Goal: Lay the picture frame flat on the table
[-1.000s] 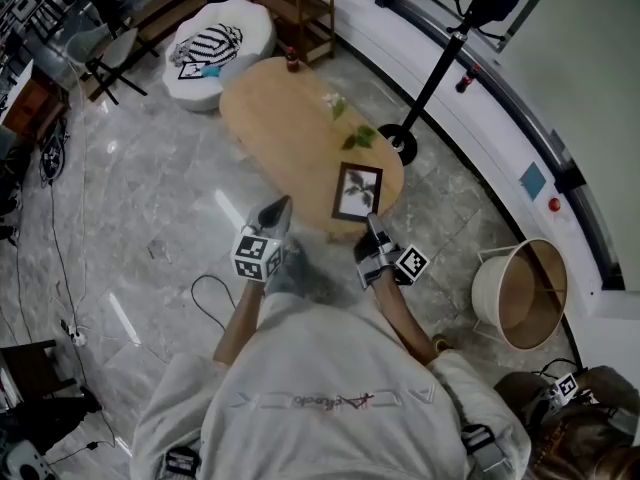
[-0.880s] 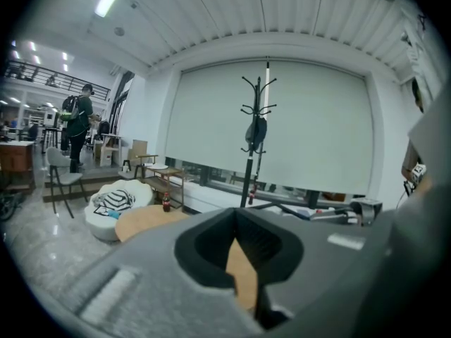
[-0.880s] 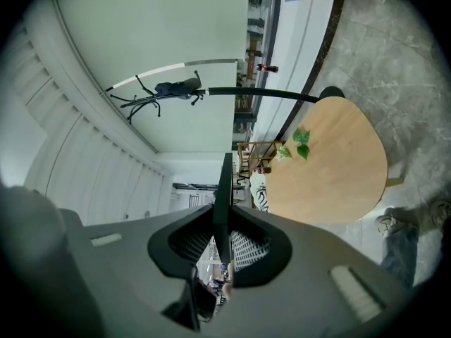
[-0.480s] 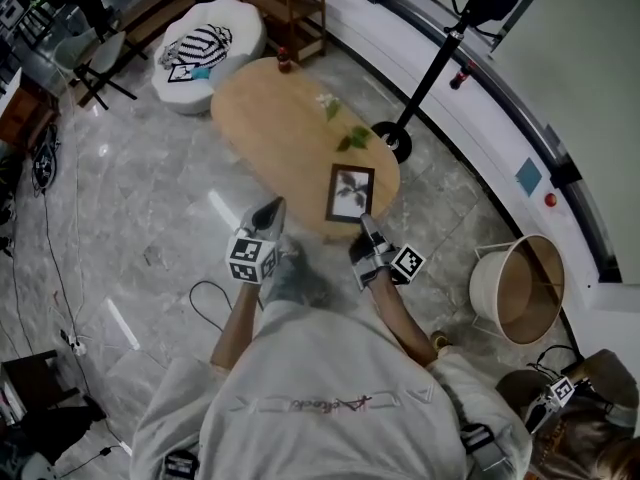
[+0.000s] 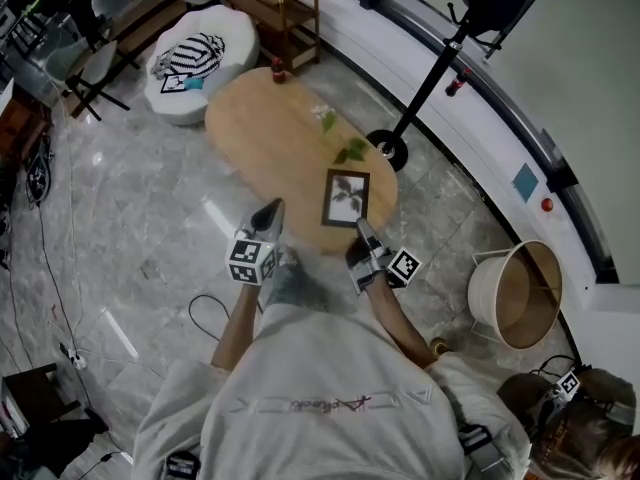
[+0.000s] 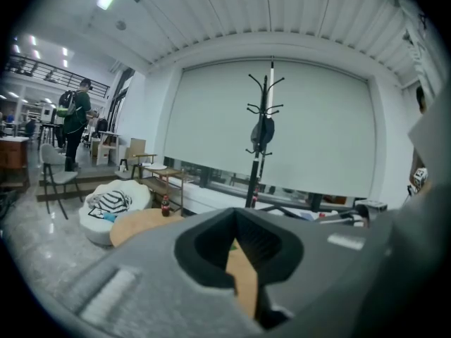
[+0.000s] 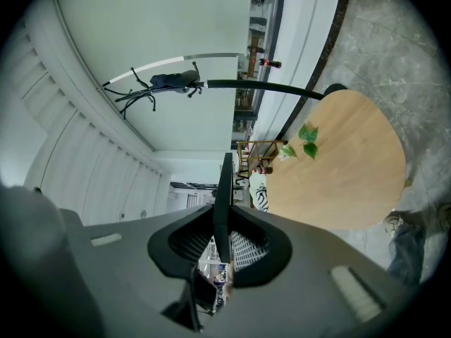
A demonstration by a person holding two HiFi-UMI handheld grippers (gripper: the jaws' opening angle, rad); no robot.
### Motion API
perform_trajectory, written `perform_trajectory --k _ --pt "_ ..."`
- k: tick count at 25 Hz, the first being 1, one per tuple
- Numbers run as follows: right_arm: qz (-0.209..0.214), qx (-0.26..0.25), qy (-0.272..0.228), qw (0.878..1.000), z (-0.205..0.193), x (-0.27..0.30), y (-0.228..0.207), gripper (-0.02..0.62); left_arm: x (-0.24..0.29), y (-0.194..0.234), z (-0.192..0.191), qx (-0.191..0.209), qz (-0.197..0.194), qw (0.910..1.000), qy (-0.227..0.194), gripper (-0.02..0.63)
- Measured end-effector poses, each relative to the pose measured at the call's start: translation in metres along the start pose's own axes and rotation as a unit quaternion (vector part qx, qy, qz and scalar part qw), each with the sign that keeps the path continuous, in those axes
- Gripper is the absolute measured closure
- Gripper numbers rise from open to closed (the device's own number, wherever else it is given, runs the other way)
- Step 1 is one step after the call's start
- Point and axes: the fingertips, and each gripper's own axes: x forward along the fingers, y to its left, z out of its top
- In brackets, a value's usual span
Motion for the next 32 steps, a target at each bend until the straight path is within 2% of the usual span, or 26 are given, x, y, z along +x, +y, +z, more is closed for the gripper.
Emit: perform_trajectory --k 11,32 --pt "0.004 -0.010 -0.004 1.000 0.010 0.081 0.014 0.520 0.049 0.065 0.032 -0.004 -0.014 0.9999 -0.006 0.606" --pt "-0.026 -0.022 -0.020 0.999 -0.009 0.197 0.006 0.520 0.099 0.177 0.051 -0.015 -0.043 0.9988 0.014 0.606"
